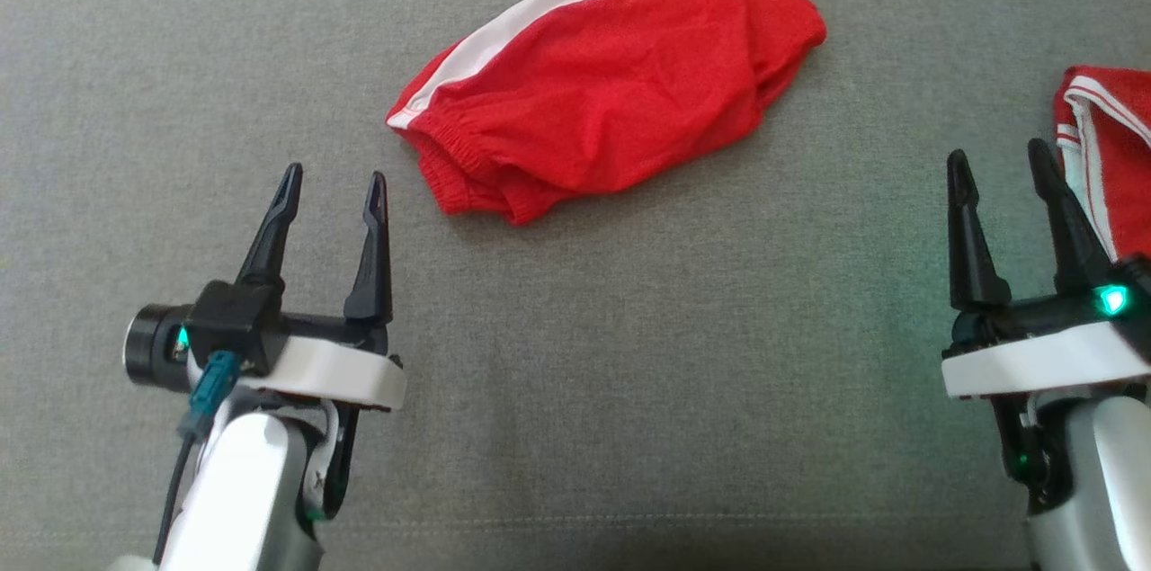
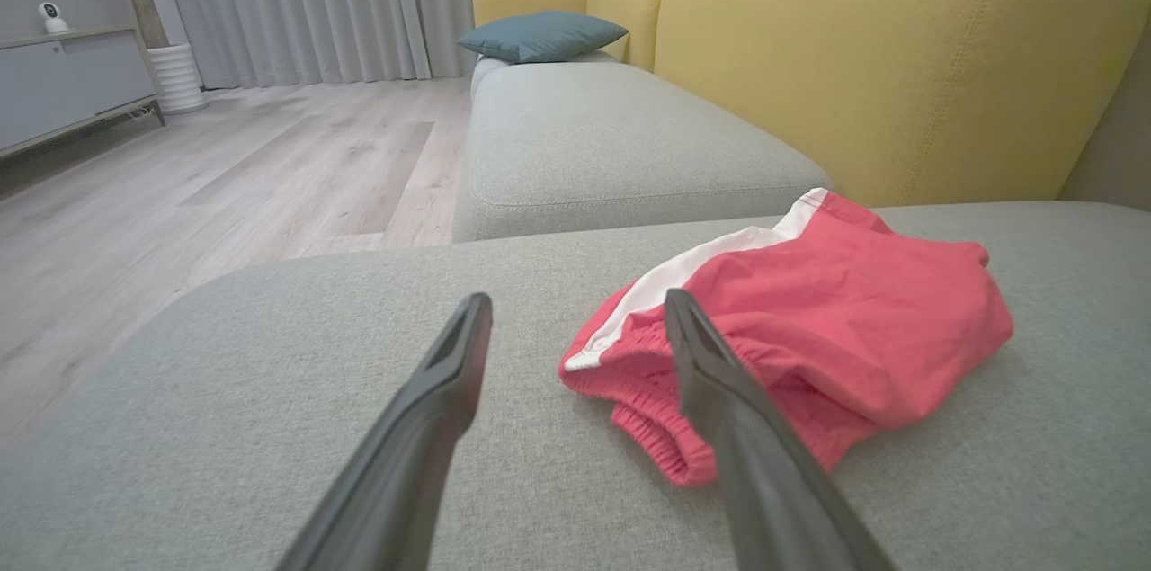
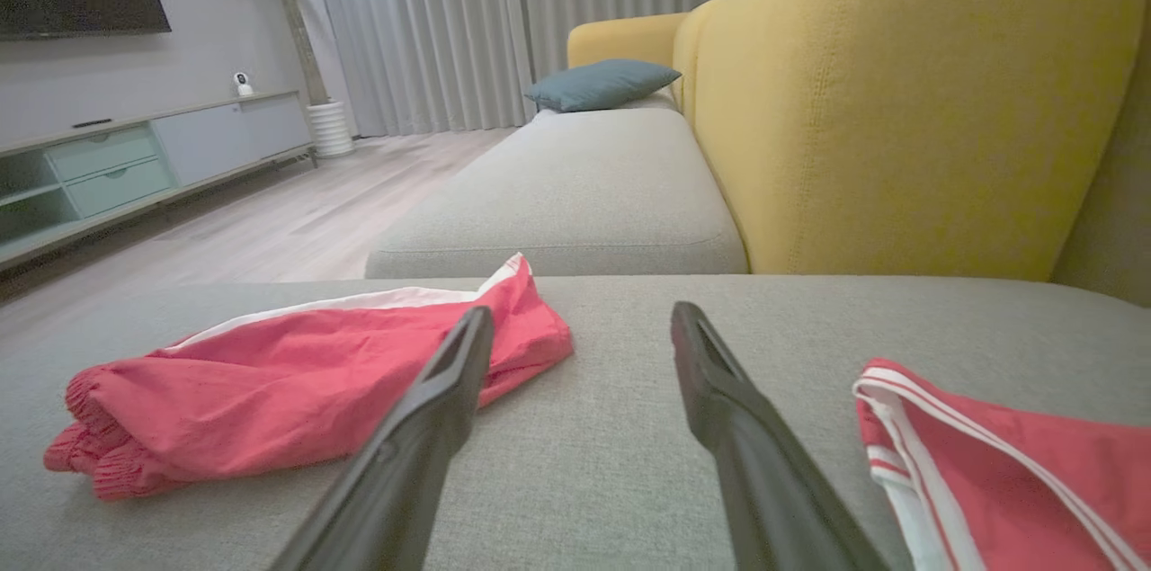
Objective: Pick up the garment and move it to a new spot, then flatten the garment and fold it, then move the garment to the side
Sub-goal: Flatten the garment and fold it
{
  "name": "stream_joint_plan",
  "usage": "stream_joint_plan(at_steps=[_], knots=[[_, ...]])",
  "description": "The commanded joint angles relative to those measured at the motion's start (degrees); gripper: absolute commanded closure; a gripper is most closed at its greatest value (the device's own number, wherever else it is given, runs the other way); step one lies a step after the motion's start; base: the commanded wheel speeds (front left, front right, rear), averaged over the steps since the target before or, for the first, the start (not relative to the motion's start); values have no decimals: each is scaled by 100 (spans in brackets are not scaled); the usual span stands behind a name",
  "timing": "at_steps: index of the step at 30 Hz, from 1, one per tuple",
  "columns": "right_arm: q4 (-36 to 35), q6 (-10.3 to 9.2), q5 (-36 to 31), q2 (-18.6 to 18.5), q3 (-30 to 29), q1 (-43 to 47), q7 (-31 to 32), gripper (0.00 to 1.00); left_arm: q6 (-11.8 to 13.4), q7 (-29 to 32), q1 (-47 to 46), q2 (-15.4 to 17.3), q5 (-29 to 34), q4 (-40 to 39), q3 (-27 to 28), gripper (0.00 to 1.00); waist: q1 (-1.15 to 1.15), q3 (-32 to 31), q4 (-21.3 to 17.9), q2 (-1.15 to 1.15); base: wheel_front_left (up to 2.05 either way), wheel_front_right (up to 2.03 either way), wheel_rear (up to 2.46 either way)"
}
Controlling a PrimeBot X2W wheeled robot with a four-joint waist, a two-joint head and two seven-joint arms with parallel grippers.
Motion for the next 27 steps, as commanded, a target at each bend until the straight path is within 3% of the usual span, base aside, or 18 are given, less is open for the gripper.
stream_joint_plan(at_steps=[1,17,27], knots=[[-249,-31,-45,-2,87,-10,25,0,3,-30,-80,116,42,-145,194,0,0,1,-5,0,0,0,0],[-403,-31,-4,-5,13,-42,334,0,-94,-30,-208,6,77,-56,273,0,0,87,20,0,0,0,0],[644,-31,296,-638,376,-1495,1278,0,-260,-30,-745,-234,187,-233,132,0,0,704,457,0,0,0,0]])
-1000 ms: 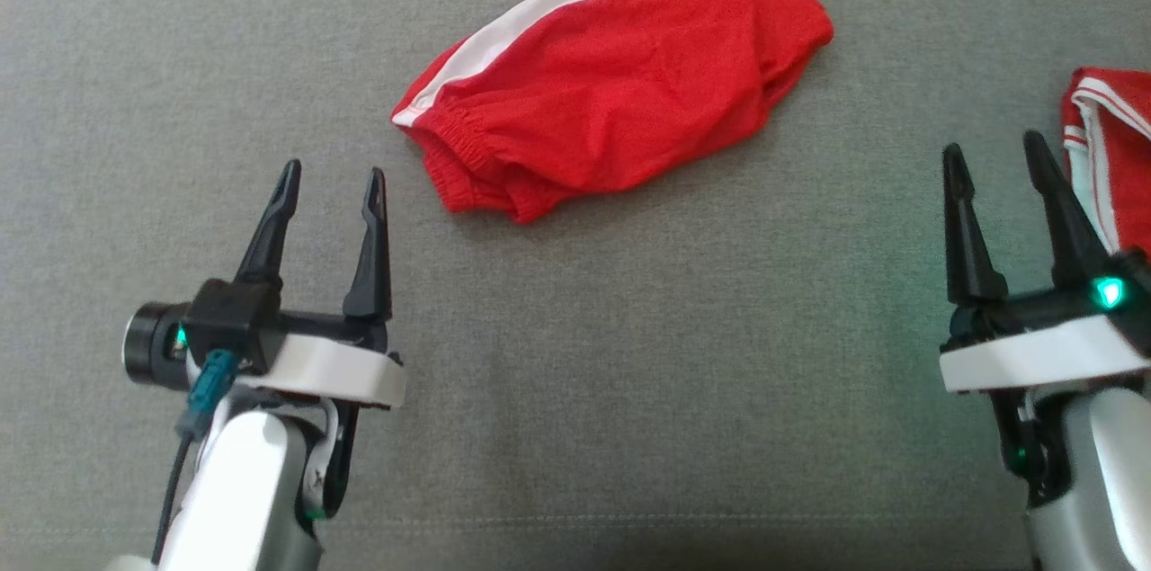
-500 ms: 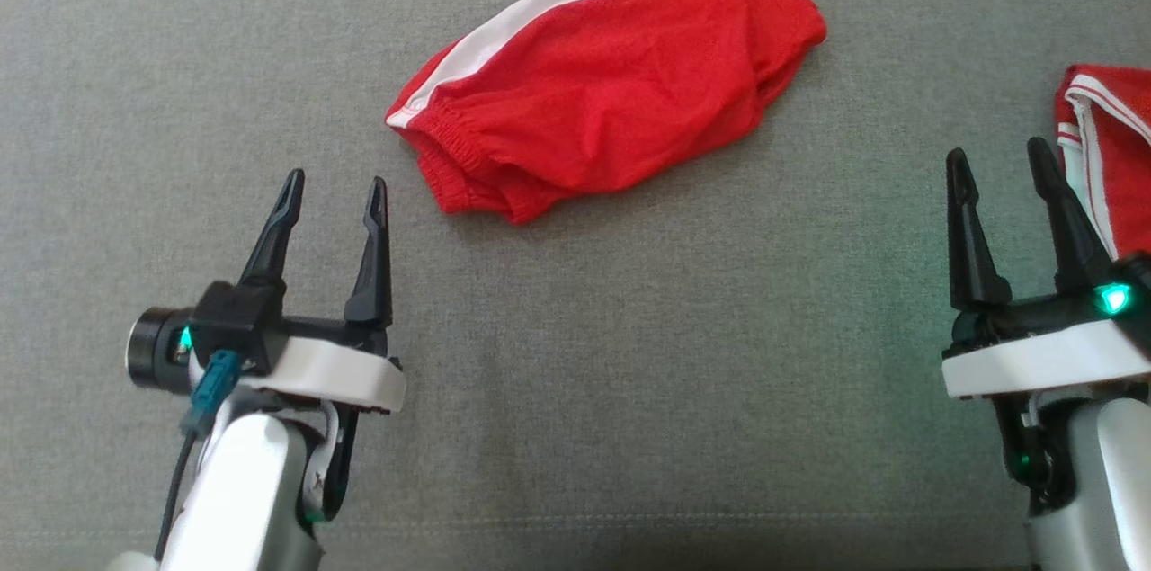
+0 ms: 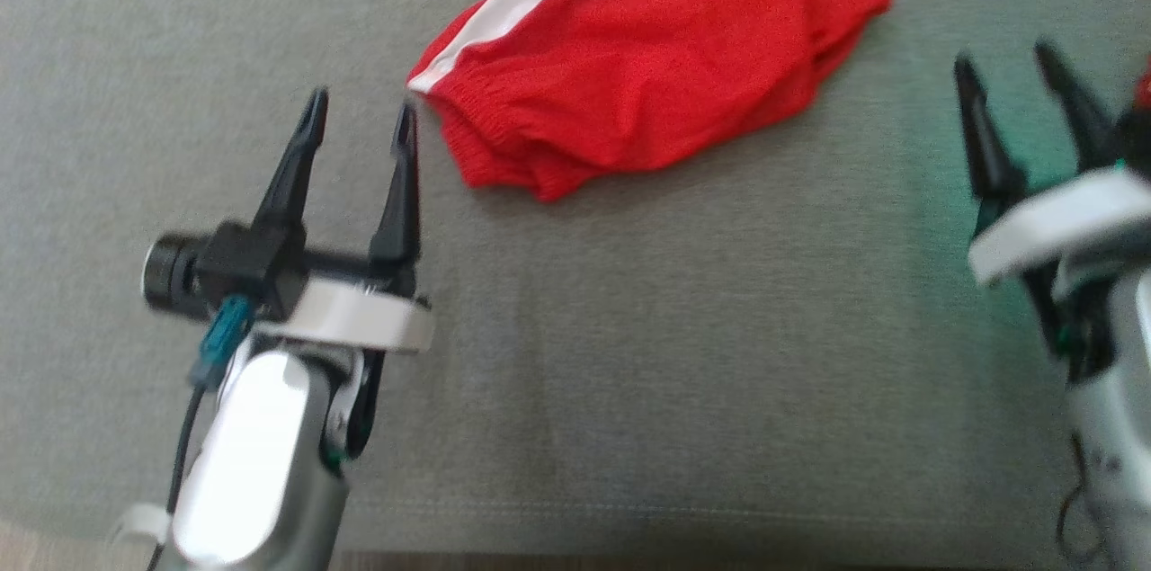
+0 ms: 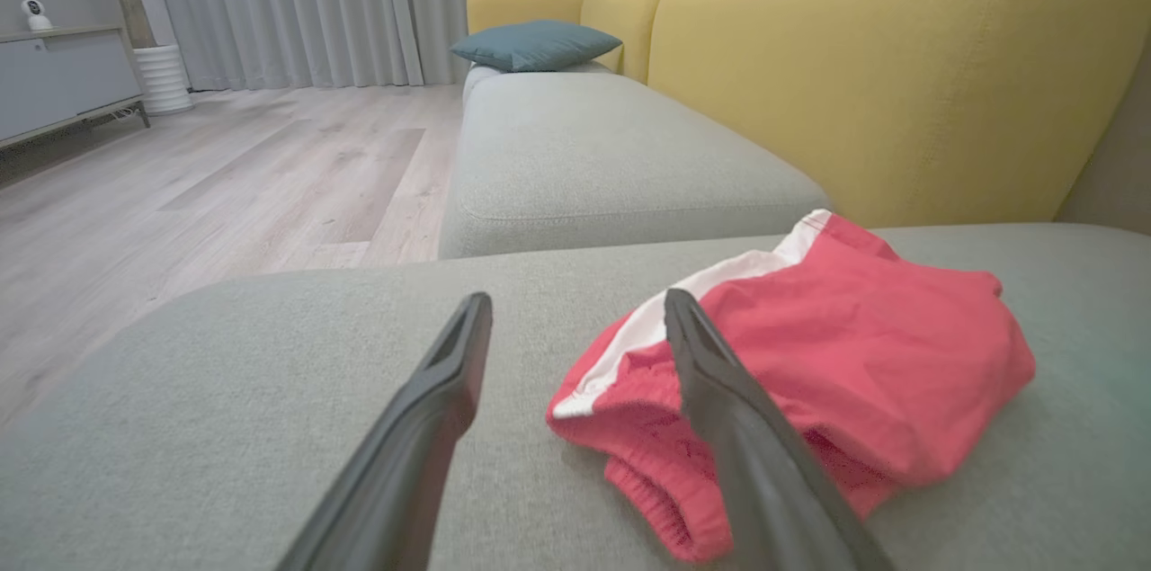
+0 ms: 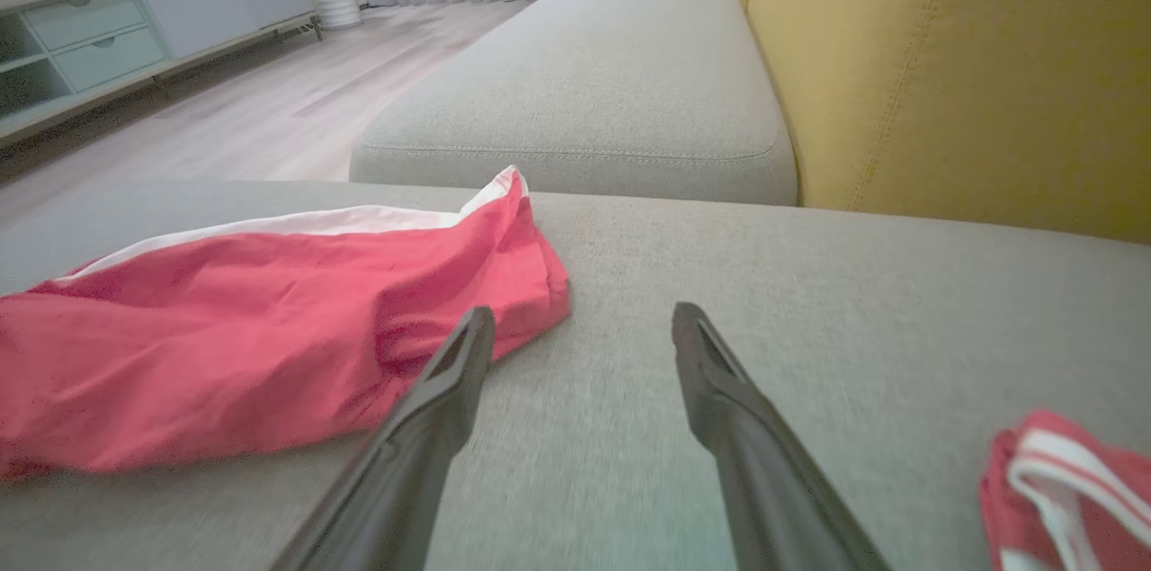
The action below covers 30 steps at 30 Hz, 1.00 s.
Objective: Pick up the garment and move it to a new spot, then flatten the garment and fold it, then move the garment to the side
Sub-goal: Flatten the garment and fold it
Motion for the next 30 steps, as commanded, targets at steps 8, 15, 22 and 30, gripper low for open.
stream_joint_plan(at_steps=[8,15,22,30], knots=[[1104,-31,285,-452,661,-1658,896,0,-110,-29,-564,-176,91,-311,19,0,0,550,597,0,0,0,0],[2237,-31,158,-373,682,-2412,1931,0,-150,-29,-610,-259,106,-285,6,0,0,581,714,0,0,0,0],[2171,-31,527,-161,671,-2203,1754,100,-165,-29,-525,-282,173,-254,89,0,0,431,598,0,0,0,0],[1171,-31,666,190,213,-628,698,100,-222,-29,-223,-242,253,-180,208,0,0,-12,288,0,0,0,0]])
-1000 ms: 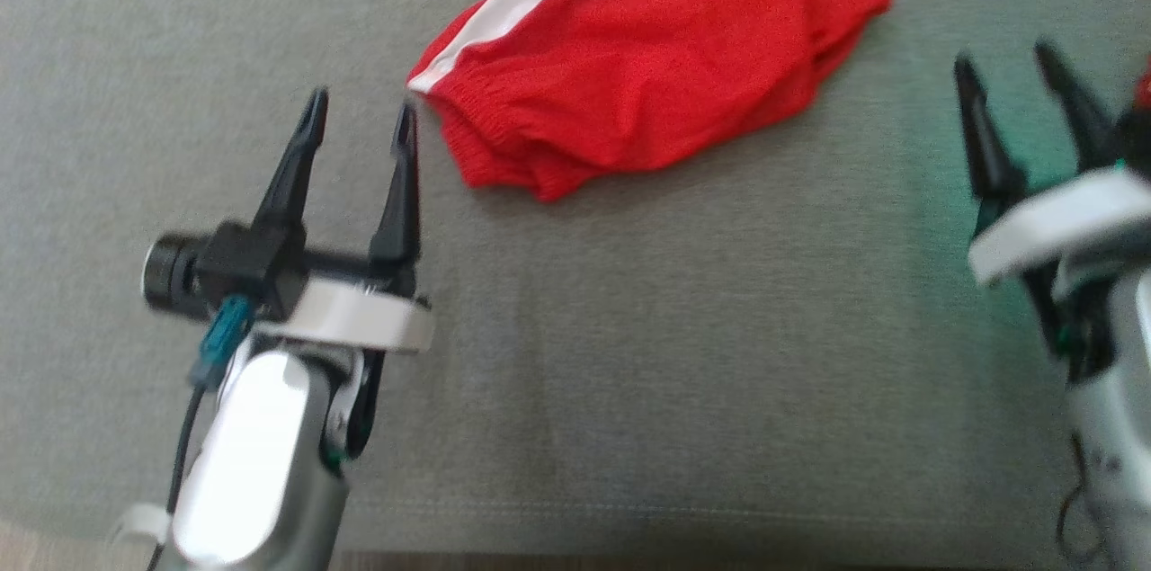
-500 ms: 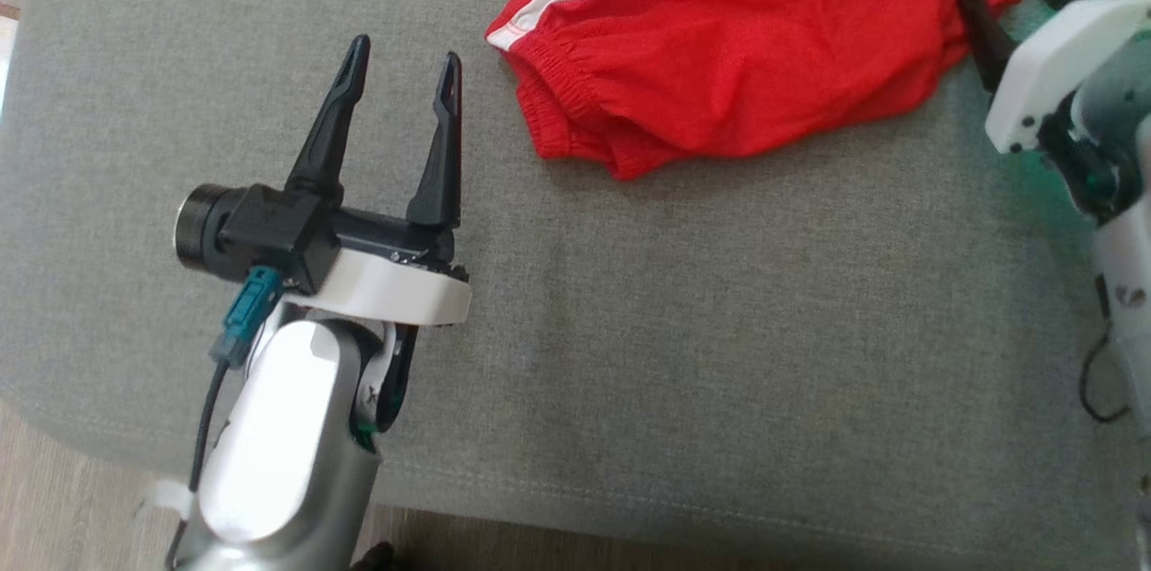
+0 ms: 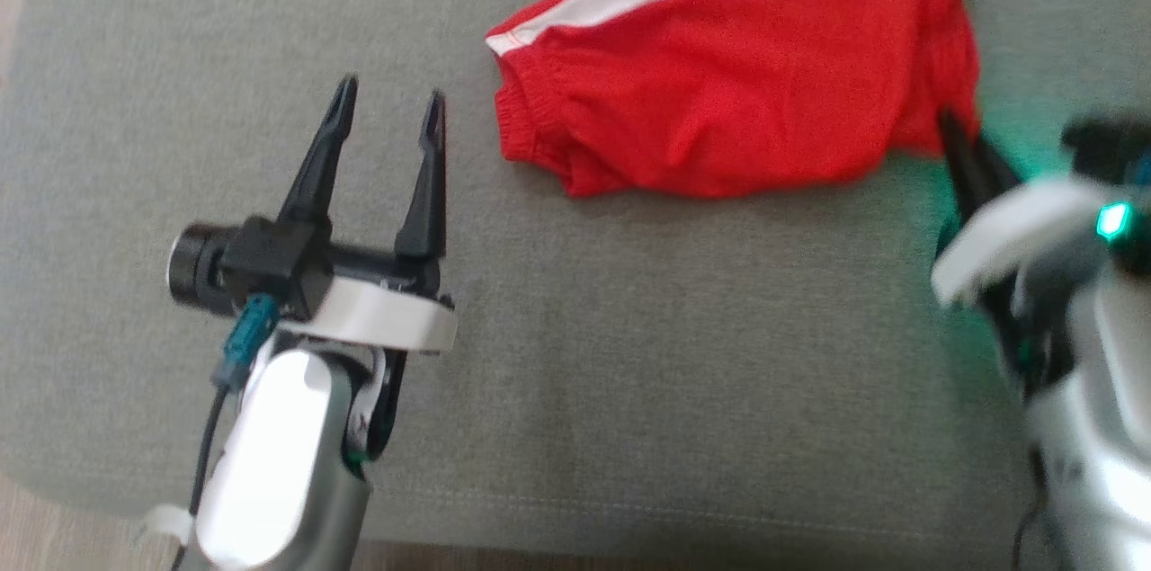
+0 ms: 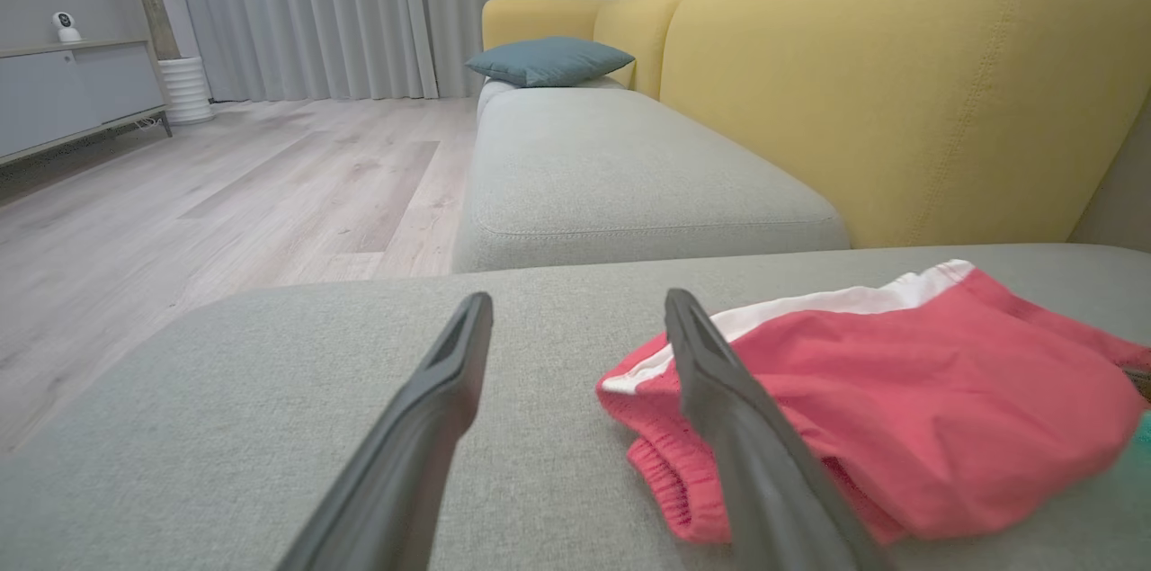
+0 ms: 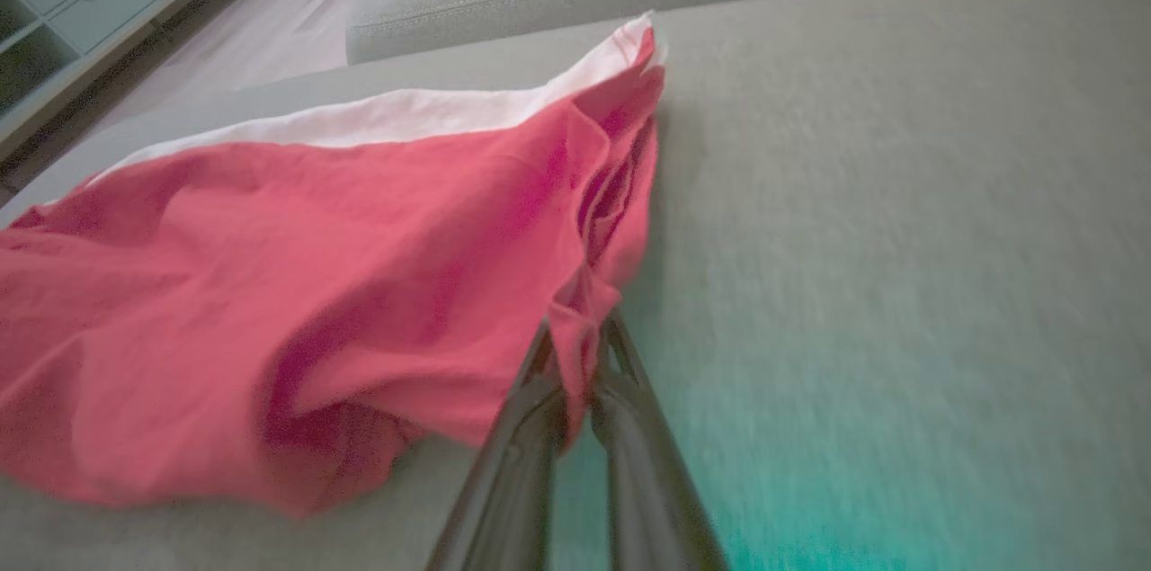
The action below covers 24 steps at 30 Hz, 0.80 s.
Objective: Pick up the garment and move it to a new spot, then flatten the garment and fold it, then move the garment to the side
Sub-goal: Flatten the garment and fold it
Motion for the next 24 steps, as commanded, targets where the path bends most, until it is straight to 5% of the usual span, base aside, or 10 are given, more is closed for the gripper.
stream_joint_plan(at_steps=[1,11,19,24], knots=[[-355,-31,31,104,-29,325,-111,100,-32,-29,52,96,60,-155,202,0,0,-182,-136,0,0,0,0],[-1292,-31,-48,581,-814,1875,-243,100,-21,-29,554,115,70,-112,211,0,0,-604,-306,0,0,0,0],[-1239,-31,-109,452,-883,1780,-62,100,-53,-29,597,110,44,-32,166,0,0,-745,-196,0,0,0,0],[-1385,-31,-306,312,-363,1196,89,100,-42,-29,600,87,19,5,83,0,0,-850,-83,0,0,0,0]])
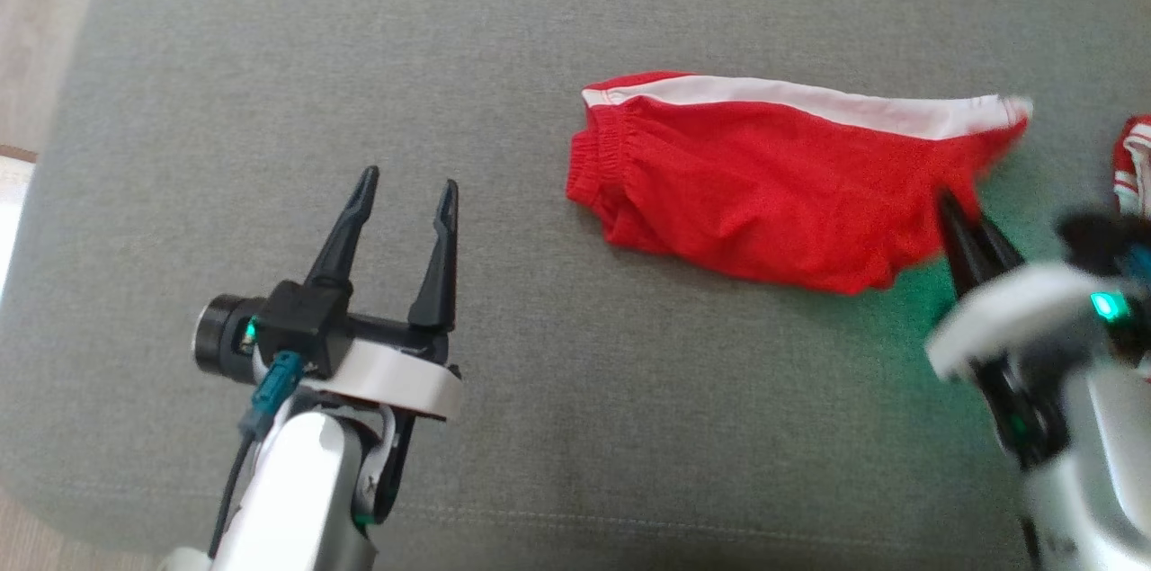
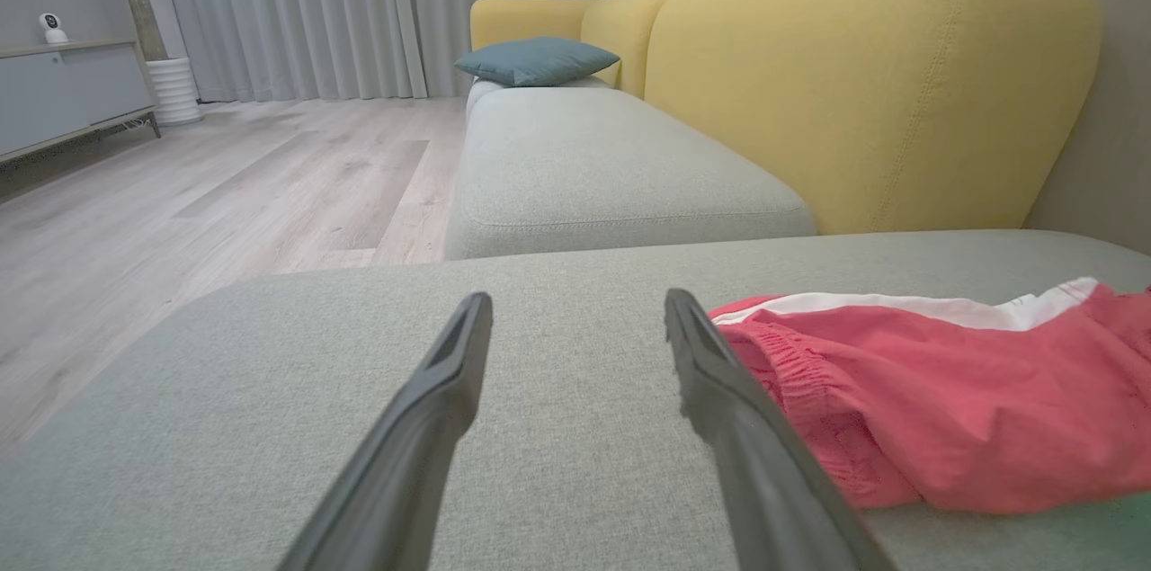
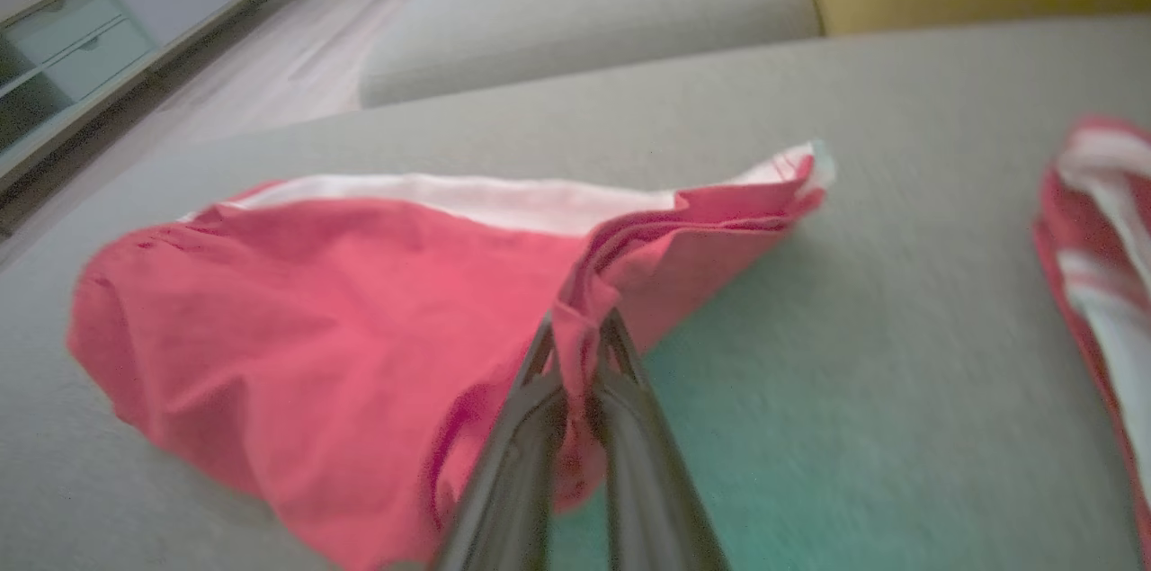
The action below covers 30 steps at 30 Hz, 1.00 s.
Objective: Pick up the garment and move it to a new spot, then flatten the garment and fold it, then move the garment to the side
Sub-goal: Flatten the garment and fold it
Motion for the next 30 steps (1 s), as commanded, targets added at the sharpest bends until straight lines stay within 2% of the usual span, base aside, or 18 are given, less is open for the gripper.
stream_joint_plan(at_steps=[1,6,11,16,20,21,22,27,30], knots=[[-316,-31,-76,-94,380,-515,52,100,0,-30,-90,46,-40,-165,112,0,0,-50,65,0,0,0,0],[-257,-31,-44,56,1639,-1264,176,100,10,-30,-91,25,-87,-132,45,0,0,-176,235,0,0,0,0],[288,-31,329,396,2687,-1591,42,100,21,-30,-85,7,-148,-107,-20,0,0,-229,436,0,0,0,0],[1113,-31,584,537,3145,-1573,-130,100,43,-30,-58,-5,-197,-81,-75,0,0,-208,582,0,0,0,0],[1446,-31,692,582,3319,-1638,-393,100,66,-30,-54,-11,-215,-93,-77,0,0,-161,587,0,0,0,0],[1490,-31,697,588,3339,-1663,-486,55,72,-30,-54,-11,-215,-95,-72,0,0,-154,575,0,0,0,0],[1516,-31,709,594,3364,-1686,-582,2,79,-30,-53,-12,-214,-97,-66,0,0,-149,559,0,0,0,0],[1087,-31,551,498,3624,-1831,-1570,0,108,-30,-36,11,-165,-88,-9,0,0,-183,387,0,0,0,0],[748,-31,399,321,3476,-1735,-2026,0,125,-30,-3,68,-118,-81,33,0,0,-248,222,0,0,0,0]])
